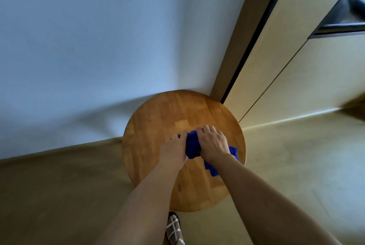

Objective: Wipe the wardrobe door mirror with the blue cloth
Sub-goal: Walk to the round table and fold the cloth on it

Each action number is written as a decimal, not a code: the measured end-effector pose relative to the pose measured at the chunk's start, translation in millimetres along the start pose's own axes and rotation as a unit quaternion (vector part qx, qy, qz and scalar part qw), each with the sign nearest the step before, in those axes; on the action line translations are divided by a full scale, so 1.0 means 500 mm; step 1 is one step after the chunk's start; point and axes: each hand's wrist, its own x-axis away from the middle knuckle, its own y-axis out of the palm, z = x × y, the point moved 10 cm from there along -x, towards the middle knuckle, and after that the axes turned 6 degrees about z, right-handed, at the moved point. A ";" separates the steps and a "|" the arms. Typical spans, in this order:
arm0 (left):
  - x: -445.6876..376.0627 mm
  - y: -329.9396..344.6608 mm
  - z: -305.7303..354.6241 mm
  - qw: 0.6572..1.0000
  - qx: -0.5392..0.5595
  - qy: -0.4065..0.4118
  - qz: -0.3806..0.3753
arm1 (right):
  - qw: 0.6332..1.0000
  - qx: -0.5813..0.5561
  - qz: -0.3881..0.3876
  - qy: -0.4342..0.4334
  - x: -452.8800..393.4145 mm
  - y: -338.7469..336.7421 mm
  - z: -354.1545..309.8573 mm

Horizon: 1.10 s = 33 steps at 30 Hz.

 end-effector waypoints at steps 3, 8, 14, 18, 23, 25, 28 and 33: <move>-0.028 0.007 -0.037 1.000 -0.001 -0.027 0.002 | 1.000 0.000 -0.014 -0.010 -0.042 0.027 -0.014; -0.060 0.068 -0.080 0.997 0.038 -0.059 -0.029 | 0.999 -0.005 -0.033 -0.019 -0.087 0.085 -0.015; -0.092 0.203 -0.092 0.958 0.208 -0.136 -0.141 | 0.998 -0.023 -0.056 0.008 -0.118 0.170 0.019; -0.117 0.238 -0.116 0.947 0.237 -0.198 -0.090 | 0.998 -0.037 -0.052 0.009 -0.137 0.228 0.034; -0.148 0.260 -0.120 0.966 0.162 -0.200 -0.035 | 0.994 -0.053 -0.093 0.000 -0.153 0.312 0.053; -0.158 0.275 -0.124 0.968 0.144 -0.201 -0.027 | 0.989 -0.067 -0.131 -0.003 -0.154 0.350 0.063; -0.159 0.310 -0.136 0.974 0.096 -0.199 -0.048 | 0.962 -0.112 -0.247 -0.019 -0.134 0.417 0.073; -0.135 0.367 -0.154 0.950 0.109 -0.258 -0.141 | 0.956 -0.134 -0.260 0.004 -0.129 0.446 0.102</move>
